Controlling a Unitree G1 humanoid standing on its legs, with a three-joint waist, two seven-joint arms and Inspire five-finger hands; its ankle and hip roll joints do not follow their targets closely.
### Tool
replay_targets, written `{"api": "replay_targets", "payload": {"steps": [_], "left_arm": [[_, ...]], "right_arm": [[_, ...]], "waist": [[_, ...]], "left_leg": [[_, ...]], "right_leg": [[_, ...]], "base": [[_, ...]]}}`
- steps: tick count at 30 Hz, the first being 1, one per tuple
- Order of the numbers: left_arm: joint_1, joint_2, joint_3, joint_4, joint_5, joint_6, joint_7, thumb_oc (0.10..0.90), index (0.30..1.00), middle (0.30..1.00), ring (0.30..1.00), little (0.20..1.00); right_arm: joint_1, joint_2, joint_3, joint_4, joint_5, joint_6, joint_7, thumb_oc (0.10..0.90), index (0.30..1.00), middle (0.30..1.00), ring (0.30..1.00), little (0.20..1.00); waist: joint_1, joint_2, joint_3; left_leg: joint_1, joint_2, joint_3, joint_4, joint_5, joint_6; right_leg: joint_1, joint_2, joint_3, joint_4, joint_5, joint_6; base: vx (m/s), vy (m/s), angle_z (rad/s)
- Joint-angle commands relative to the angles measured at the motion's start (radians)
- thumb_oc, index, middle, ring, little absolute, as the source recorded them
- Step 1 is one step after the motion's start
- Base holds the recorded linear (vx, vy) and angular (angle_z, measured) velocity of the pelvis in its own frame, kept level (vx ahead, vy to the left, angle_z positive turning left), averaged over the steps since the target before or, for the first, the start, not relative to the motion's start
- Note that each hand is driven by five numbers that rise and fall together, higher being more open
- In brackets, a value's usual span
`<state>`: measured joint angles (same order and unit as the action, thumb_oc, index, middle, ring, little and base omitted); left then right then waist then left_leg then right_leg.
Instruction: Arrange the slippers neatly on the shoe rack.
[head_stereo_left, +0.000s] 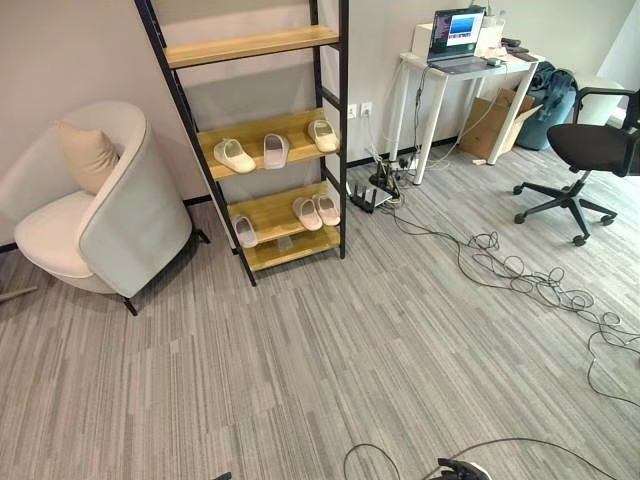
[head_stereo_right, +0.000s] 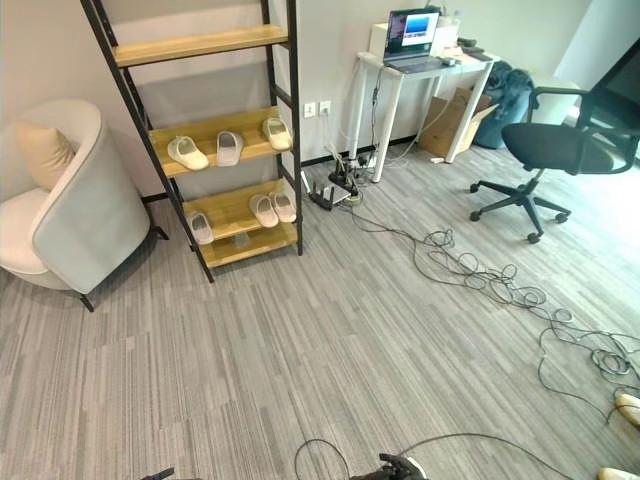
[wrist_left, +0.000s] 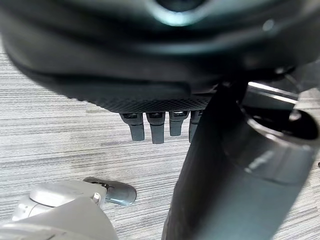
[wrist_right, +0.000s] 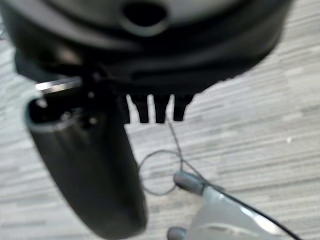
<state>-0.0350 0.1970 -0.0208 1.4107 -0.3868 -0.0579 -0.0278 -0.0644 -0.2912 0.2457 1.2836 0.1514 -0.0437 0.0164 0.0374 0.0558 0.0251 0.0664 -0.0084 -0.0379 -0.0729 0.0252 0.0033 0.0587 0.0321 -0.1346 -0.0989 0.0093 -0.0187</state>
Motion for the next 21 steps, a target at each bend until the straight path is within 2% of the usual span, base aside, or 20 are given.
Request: {"api": "replay_targets", "payload": {"steps": [1, 9, 15, 18, 19, 20, 21], "left_arm": [[-0.052, 0.012, 0.019, 0.048, 0.035, -0.013, 0.020, 0.800, 0.900, 0.900, 0.900, 0.900], [-0.057, 0.004, -0.011, 0.025, 0.051, -0.024, 0.033, 0.800, 0.900, 0.900, 0.900, 0.900], [-0.071, 0.005, -0.028, 0.022, 0.045, -0.018, 0.023, 0.800, 0.900, 0.900, 0.900, 0.900], [-0.072, 0.011, -0.033, 0.000, 0.028, -0.024, 0.010, 0.800, 0.900, 0.900, 0.900, 0.900], [-0.068, 0.014, -0.034, -0.018, 0.009, -0.028, -0.002, 0.800, 0.900, 0.900, 0.900, 0.900], [-0.066, 0.016, -0.033, -0.024, 0.003, -0.027, -0.006, 0.800, 0.900, 0.900, 0.900, 0.900], [-0.078, 0.018, -0.040, -0.031, -0.007, -0.031, 0.001, 0.800, 0.900, 0.900, 0.900, 0.900]], "right_arm": [[-0.026, 0.010, 0.039, -0.015, -0.033, -0.017, -0.016, 0.800, 0.900, 0.900, 0.900, 0.900], [-0.011, 0.023, 0.041, -0.010, -0.022, -0.020, -0.016, 0.800, 0.900, 0.900, 0.900, 0.900], [-0.025, 0.032, 0.084, -0.007, -0.051, -0.011, -0.001, 0.800, 0.900, 0.900, 0.900, 0.900], [-0.033, 0.025, 0.091, -0.020, -0.054, -0.014, 0.003, 0.800, 0.900, 0.900, 0.900, 0.900], [-0.031, 0.016, 0.087, -0.027, -0.052, -0.018, 0.007, 0.800, 0.900, 0.900, 0.900, 0.900], [-0.033, 0.009, 0.086, -0.031, -0.051, -0.018, 0.011, 0.800, 0.900, 0.900, 0.900, 0.900], [-0.041, 0.000, 0.099, -0.035, -0.060, -0.018, 0.018, 0.800, 0.900, 0.900, 0.900, 0.900]], "waist": [[0.006, -0.071, -0.012], [0.010, -0.078, 0.009], [0.022, -0.092, 0.061], [0.033, -0.099, 0.087], [0.037, -0.104, 0.101], [0.044, -0.104, 0.115], [0.055, -0.108, 0.162]], "left_leg": [[0.011, 0.016, -0.035, -0.014, -0.061, -0.031], [0.018, 0.020, -0.046, -0.014, -0.063, -0.035], [0.008, 0.037, -0.063, 0.020, -0.067, -0.041], [-0.041, 0.041, -0.068, 0.119, -0.091, -0.054], [-0.076, 0.037, -0.067, 0.192, -0.108, -0.061], [-0.105, 0.031, -0.062, 0.254, -0.092, -0.071], [-0.227, 0.025, -0.054, 0.442, -0.002, -0.103]], "right_leg": [[0.039, -0.080, 0.004, 0.012, -0.062, 0.110], [0.049, -0.079, -0.009, 0.012, -0.069, 0.106], [0.057, -0.070, -0.025, 0.024, -0.074, 0.079], [0.035, -0.063, -0.028, 0.069, -0.100, 0.060], [0.034, -0.064, -0.028, 0.076, -0.108, 0.054], [0.038, -0.065, -0.029, 0.078, -0.112, 0.050], [0.048, -0.074, -0.045, 0.077, -0.115, 0.040]], "base": [[0.00, 0.000, 0.00], [0.01, -0.032, 0.05], [0.01, -0.101, 0.07], [0.00, -0.117, 0.10], [0.00, -0.131, 0.23], [-0.02, -0.181, 0.21], [-0.03, -0.120, 0.06]]}}
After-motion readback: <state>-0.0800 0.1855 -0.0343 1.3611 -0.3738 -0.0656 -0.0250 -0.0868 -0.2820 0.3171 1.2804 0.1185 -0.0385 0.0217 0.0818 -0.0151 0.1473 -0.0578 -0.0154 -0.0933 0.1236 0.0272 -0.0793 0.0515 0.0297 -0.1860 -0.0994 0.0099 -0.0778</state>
